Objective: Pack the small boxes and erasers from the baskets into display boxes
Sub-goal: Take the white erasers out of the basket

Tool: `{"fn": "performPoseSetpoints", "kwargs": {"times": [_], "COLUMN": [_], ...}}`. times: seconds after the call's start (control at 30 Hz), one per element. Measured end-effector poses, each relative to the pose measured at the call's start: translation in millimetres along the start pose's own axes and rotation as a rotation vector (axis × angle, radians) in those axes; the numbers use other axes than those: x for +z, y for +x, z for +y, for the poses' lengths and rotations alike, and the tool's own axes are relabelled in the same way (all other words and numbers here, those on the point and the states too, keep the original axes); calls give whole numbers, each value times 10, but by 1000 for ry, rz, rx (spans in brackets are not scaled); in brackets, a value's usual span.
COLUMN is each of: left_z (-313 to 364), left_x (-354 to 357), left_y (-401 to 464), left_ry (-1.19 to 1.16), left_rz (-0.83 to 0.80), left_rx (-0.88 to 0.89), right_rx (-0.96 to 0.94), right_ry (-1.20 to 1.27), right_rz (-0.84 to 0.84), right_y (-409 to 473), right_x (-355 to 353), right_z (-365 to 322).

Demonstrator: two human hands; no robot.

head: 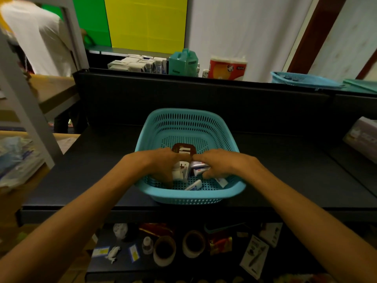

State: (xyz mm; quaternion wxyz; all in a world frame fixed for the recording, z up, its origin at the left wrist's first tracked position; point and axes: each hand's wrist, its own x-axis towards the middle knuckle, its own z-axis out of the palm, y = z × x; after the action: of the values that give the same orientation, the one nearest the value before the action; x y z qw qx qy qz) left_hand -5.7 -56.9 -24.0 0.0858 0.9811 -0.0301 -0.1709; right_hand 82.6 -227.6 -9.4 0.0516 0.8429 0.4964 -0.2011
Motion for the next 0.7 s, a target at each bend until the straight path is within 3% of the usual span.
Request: {"fn": "performPoseSetpoints", "kwargs": {"times": [0.23, 0.37, 0.7], "left_z": [73, 55, 38], "left_x": [-15, -8, -22], "left_y": [9, -9, -42], "left_ry": [48, 40, 116], "left_rz": [-32, -11, 39], "left_rx": [75, 73, 21], "right_rx": [-138, -138, -93], "right_ry": [146, 130, 105], "right_rz": [-24, -71, -8], "right_y": [-148, -85, -63], "right_x": [18, 58, 97], "right_z": [-120, -181, -157]}}
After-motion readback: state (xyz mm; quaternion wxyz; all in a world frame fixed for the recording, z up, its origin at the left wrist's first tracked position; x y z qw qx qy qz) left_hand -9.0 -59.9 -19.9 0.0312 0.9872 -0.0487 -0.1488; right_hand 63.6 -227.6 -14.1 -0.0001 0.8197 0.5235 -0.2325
